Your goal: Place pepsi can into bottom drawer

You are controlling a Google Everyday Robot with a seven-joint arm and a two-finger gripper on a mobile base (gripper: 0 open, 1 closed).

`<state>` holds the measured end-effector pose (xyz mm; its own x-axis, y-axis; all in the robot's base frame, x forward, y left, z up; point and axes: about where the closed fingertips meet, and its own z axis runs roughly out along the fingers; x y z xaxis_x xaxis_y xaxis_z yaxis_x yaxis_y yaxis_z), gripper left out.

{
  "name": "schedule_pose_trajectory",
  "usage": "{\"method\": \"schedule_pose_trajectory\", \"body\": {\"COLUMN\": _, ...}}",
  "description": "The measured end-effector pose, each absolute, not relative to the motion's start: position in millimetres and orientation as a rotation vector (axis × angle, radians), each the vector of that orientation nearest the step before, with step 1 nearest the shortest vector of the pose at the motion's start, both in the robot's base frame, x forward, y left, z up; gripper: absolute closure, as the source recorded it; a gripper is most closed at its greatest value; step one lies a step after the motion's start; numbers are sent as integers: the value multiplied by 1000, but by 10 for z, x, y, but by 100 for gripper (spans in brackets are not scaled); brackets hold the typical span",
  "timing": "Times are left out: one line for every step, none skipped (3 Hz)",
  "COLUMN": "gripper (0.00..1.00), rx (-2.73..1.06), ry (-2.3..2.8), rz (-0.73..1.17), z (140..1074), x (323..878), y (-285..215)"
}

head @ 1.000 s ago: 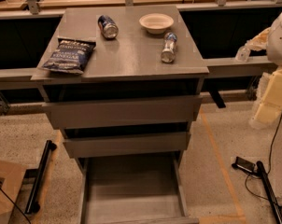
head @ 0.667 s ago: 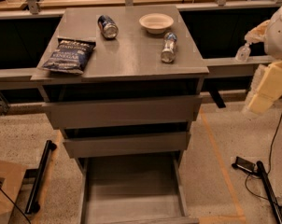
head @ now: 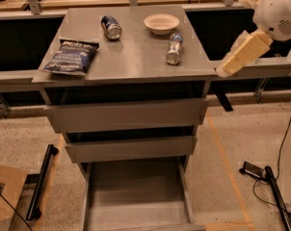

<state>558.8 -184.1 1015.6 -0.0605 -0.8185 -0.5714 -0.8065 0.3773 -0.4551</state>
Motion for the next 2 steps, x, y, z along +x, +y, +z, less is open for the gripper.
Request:
{"method": "schedule_pose_trajectory", "body": {"gripper": 0, "rx": -1382, "ry": 1817, "rz": -32, "z": 10228, "x": 5670, "y": -1811}}
{"method": "schedule_pose_trajectory", "body": {"gripper": 0, "rx": -1361, "ry": 1790, "rz": 49, "z": 10106, "x": 5899, "y": -1524}}
